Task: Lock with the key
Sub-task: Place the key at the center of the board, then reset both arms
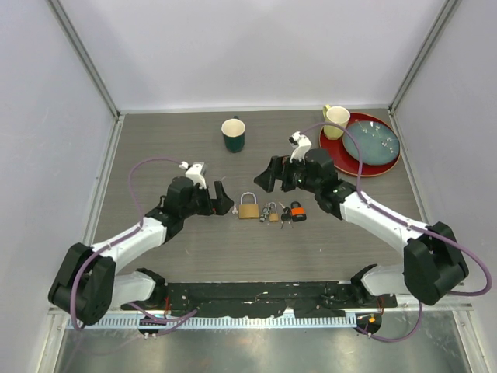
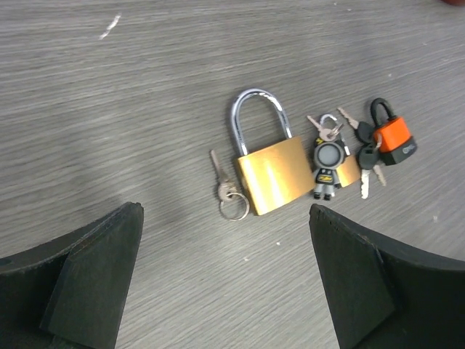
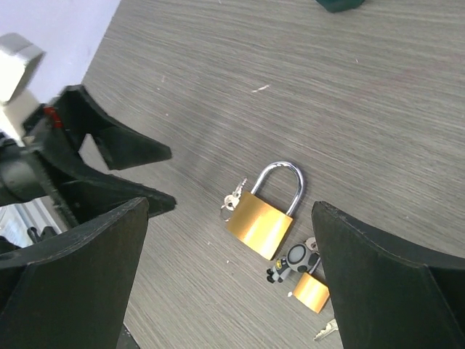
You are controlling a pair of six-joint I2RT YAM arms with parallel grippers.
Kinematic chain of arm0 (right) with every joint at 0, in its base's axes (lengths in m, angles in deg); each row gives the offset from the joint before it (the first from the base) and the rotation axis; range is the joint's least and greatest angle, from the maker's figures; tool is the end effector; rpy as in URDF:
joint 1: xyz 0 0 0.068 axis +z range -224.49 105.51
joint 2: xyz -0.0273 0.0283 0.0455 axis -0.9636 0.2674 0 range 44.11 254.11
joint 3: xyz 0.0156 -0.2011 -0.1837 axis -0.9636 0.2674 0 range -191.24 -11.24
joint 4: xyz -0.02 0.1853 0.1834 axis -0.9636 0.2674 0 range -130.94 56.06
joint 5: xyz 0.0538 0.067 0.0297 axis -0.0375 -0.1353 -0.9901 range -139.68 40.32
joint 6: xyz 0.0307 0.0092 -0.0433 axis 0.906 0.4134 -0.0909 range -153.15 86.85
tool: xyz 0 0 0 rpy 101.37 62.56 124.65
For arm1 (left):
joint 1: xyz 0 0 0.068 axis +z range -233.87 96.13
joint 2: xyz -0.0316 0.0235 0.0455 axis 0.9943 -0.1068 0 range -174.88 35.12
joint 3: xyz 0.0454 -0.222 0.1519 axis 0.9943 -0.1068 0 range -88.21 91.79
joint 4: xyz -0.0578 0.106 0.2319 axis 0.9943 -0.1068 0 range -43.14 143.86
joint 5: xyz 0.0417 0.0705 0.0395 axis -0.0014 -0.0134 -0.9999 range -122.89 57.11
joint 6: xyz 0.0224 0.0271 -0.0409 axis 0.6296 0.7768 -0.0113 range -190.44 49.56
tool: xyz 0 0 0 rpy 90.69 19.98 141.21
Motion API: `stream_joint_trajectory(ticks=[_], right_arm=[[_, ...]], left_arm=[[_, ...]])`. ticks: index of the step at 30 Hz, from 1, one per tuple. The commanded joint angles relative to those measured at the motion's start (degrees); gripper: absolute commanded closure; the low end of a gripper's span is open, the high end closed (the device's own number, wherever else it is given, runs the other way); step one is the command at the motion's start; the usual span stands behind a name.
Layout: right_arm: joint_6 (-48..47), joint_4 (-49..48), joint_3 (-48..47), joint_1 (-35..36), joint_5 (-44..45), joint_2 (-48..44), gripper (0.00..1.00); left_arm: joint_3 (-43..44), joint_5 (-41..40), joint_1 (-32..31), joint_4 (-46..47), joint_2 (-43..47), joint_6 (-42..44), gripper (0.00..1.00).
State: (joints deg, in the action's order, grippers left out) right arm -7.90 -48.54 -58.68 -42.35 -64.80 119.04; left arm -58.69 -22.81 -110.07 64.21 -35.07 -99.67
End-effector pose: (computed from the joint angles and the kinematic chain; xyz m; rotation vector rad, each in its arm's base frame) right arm 0.2477 0.1665 0.2718 -0.3075 1.9937 0.9105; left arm 0.2212 -0.1159 0.1926 0.0527 2.1847 -0.7527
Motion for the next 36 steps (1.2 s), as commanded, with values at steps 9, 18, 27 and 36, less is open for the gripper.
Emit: stream_joint_trajectory(ticks=[9, 18, 27, 36], right_arm=[[-3.7, 8.6, -5.0, -2.7, 5.6, 4.6, 0.00], [-1.2, 12.1, -3.5, -12.4, 5.7, 1.5, 0.00], [2.5, 14.1, 1.3, -21.7, 5.9, -5.6, 0.00], [1.1, 17.7, 2.1, -22.5, 11.2, -16.7, 0.00]], left_arm=[[-3.1, -4.0, 6.4, -6.9, 9.5, 5.8, 0.00], [-2.1, 3.6, 16.7, -9.5, 9.6, 0.9, 0.00], [-0.4, 12.3, 25.9, -9.6, 8.8, -6.3, 0.00], [2.2, 9.9, 25.9, -14.5, 19.4, -8.0, 0.00]])
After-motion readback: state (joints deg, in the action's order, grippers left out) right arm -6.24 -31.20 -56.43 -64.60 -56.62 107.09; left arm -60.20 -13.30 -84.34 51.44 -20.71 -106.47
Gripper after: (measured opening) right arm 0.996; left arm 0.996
